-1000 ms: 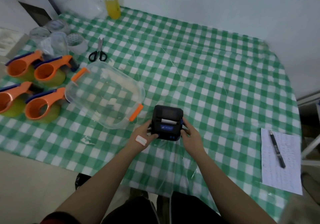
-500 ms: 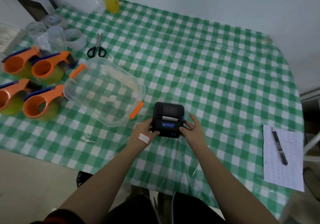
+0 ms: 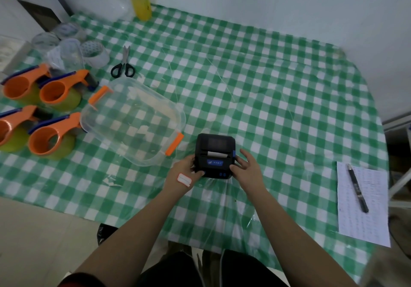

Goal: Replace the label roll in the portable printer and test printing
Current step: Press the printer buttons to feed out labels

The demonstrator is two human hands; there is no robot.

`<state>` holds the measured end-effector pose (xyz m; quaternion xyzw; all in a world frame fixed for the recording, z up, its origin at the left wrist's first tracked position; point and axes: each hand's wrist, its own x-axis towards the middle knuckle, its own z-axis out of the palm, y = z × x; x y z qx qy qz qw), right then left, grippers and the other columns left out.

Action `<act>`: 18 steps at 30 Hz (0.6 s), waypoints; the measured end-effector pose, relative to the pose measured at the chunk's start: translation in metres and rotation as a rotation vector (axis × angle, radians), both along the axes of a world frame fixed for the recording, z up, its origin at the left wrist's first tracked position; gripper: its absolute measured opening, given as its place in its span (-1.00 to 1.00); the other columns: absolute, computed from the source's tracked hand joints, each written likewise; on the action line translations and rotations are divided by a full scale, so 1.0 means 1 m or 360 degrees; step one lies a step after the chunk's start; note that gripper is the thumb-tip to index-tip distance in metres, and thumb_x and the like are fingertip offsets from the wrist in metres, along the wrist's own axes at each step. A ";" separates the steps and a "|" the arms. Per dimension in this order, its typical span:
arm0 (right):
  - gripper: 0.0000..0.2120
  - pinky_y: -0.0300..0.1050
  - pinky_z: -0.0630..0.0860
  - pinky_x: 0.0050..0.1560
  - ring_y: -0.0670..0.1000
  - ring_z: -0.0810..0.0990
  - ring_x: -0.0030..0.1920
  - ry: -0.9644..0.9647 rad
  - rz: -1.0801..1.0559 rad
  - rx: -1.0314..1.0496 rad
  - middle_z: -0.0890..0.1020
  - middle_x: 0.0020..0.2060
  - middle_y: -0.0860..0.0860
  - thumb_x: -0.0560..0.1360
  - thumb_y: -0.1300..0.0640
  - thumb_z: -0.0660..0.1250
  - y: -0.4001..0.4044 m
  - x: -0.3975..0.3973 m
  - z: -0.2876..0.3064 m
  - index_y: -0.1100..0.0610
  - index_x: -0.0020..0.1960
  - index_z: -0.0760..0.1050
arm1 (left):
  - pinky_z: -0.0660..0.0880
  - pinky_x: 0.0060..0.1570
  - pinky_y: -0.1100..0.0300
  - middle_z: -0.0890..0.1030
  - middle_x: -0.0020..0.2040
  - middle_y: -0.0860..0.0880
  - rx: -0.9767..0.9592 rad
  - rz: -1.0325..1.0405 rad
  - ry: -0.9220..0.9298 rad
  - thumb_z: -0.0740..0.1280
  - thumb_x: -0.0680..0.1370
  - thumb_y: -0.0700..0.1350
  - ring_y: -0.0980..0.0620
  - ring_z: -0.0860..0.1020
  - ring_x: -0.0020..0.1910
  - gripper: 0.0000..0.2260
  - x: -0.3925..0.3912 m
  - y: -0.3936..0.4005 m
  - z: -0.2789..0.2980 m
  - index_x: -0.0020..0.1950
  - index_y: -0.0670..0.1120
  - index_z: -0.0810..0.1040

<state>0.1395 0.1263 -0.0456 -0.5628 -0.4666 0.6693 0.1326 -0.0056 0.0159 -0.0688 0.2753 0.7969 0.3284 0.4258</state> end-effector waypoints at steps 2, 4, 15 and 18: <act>-0.43 0.03 0.49 0.16 0.18 0.49 0.28 0.0003 -0.0004 -0.0013 0.44 0.34 0.22 0.49 0.45 0.22 0.000 0.000 0.000 0.16 0.44 0.20 | 0.52 0.19 -0.09 0.60 0.22 -0.16 -0.0006 0.0000 0.0011 0.41 0.42 -0.22 -0.09 0.59 0.15 -0.56 0.000 0.000 0.000 0.29 -0.13 0.43; -0.43 0.03 0.49 0.16 0.18 0.49 0.28 0.0003 -0.0006 -0.0018 0.44 0.34 0.22 0.49 0.45 0.22 0.000 0.000 0.000 0.16 0.44 0.20 | 0.52 0.19 -0.09 0.59 0.22 -0.16 -0.0016 0.0000 0.0018 0.41 0.42 -0.21 -0.09 0.59 0.15 -0.55 0.000 0.000 0.000 0.29 -0.13 0.42; -0.42 0.08 0.49 0.22 0.17 0.49 0.29 -0.0014 -0.0004 -0.0041 0.45 0.34 0.21 0.48 0.45 0.23 0.000 0.000 0.001 0.15 0.44 0.20 | 0.51 0.20 -0.12 0.59 0.21 -0.19 -0.0022 0.0023 -0.0018 0.42 0.41 -0.22 -0.11 0.58 0.15 -0.55 0.000 0.000 0.000 0.27 -0.16 0.42; -0.42 0.07 0.49 0.21 0.17 0.48 0.30 -0.0012 -0.0009 -0.0043 0.44 0.35 0.22 0.48 0.45 0.23 0.000 0.000 0.002 0.16 0.44 0.19 | 0.51 0.20 -0.11 0.59 0.21 -0.20 -0.0012 0.0030 -0.0015 0.42 0.42 -0.23 -0.12 0.58 0.15 -0.57 0.000 0.000 0.000 0.26 -0.18 0.43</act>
